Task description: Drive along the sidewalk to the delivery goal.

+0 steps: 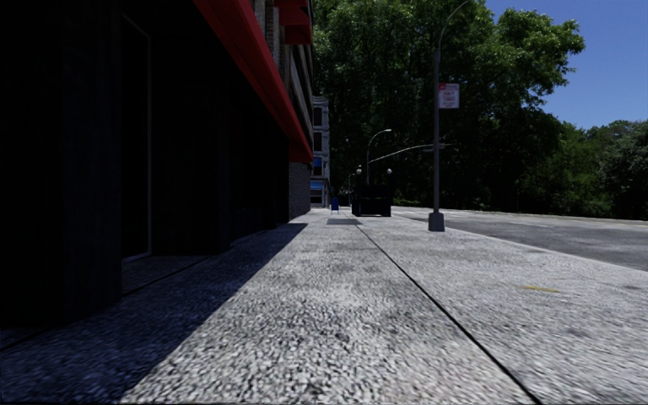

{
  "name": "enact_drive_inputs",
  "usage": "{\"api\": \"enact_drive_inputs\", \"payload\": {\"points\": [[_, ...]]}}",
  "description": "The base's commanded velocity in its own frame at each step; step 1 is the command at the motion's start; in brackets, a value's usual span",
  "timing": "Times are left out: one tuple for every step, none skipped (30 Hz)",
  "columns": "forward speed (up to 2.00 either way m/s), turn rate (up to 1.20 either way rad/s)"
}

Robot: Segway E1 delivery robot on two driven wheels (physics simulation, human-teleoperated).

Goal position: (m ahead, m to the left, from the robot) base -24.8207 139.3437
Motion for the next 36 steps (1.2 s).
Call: {"api": "enact_drive_inputs", "payload": {"points": [[1.45, 0.00], [1.45, 0.00], [1.45, 0.00], [1.45, 0.00], [1.45, 0.00], [1.45, 0.00], [1.45, 0.00], [1.45, 0.00], [1.45, 0.00], [1.45, 0.00], [1.45, 0.00], [1.45, 0.00], [1.45, 0.00], [1.45, 0.00], [1.45, 0.00], [1.45, 0.00], [1.45, 0.00], [1.45, 0.00], [1.45, 0.00], [1.45, 0.00], [1.45, 0.00], [1.45, 0.00], [1.45, 0.00], [1.45, 0.00], [1.45, 0.00], [1.45, 0.00], [1.45, 0.00], [1.48, 0.00], [1.48, 0.00], [1.60, 0.00], [1.76, 0.00], [1.86, 0.00], [2.00, 0.00], [2.00, 0.00], [2.00, 0.00], [2.00, 0.00]]}}
